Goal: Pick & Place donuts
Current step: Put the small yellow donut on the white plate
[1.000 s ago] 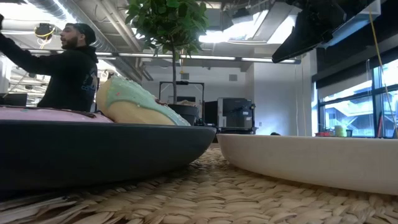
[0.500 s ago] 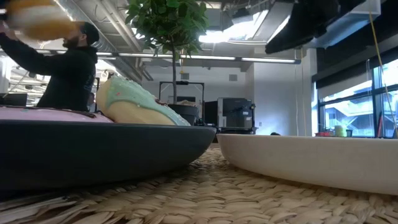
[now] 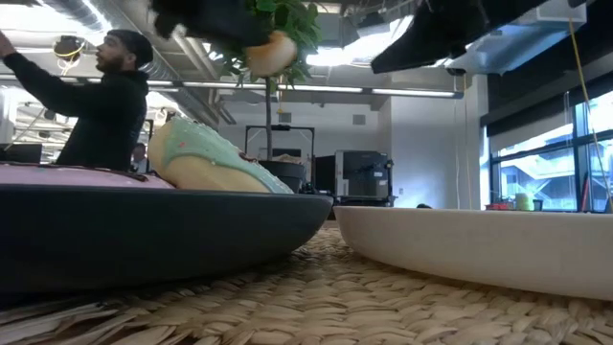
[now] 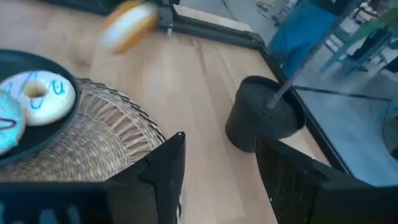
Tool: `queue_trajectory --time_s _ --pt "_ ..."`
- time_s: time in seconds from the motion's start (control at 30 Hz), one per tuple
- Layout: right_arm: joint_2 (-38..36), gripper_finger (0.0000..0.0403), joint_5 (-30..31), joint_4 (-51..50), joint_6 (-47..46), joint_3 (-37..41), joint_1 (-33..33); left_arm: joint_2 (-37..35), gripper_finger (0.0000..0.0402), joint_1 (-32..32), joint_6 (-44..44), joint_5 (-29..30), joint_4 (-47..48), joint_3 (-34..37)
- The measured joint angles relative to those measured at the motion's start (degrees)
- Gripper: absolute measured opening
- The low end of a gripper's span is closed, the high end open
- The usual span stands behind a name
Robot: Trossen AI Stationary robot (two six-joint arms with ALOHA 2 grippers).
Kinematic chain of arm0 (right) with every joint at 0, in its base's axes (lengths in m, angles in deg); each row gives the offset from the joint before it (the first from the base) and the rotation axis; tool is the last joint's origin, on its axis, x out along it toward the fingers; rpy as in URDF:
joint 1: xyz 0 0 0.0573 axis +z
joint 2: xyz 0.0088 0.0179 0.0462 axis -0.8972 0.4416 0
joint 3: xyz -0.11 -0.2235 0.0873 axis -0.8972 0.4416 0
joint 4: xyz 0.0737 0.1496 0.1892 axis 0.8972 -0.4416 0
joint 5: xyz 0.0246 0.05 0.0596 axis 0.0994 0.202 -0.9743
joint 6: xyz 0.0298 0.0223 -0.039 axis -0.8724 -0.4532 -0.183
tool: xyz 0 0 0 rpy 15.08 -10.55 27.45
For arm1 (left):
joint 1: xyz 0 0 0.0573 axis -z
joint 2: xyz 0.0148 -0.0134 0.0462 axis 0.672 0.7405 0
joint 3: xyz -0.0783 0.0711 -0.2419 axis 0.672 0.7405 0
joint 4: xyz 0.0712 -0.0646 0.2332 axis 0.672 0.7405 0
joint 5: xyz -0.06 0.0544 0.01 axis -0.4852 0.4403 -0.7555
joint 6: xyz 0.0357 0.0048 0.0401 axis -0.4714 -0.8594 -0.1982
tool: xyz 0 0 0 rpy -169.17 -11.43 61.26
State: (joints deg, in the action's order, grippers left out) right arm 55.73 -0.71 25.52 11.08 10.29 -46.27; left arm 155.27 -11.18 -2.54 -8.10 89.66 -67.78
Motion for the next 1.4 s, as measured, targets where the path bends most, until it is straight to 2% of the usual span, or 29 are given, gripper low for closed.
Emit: queue_trajectory --time_s 0.13,0.3,0.43,0.7,0.83,1.03,1.4 --pt "1.92 0.0195 0.00 5.11 2.70 0.00 -0.09 2.59 0.0011 -4.22 -13.85 4.84 -14.41 0.00" --pt "4.32 0.0195 -0.01 9.95 5.70 0.00 -0.09 5.58 0.0006 -7.59 -28.50 0.55 -31.09 -0.02" --pt "5.52 0.0195 0.00 10.92 5.32 0.00 -0.11 6.72 0.0009 -8.82 -34.01 -0.40 -36.23 -0.02" --pt "5.68 0.0194 -0.02 16.70 0.92 0.00 -0.16 6.86 0.0006 -9.19 -36.95 0.08 -37.55 -0.02" --pt "5.65 0.0178 -0.76 17.54 0.56 0.00 -0.42 6.86 0.0006 -8.97 -37.96 0.08 -37.63 -0.02" --pt "5.65 0.0132 -7.65 18.87 -1.97 0.00 -2.36 6.86 0.0006 -8.98 -37.98 -0.33 -37.63 -0.02" --pt "5.65 0.0033 -8.13 18.49 -0.34 0.00 -3.21 6.86 0.0016 -8.96 -37.98 0.12 -36.57 -0.02"
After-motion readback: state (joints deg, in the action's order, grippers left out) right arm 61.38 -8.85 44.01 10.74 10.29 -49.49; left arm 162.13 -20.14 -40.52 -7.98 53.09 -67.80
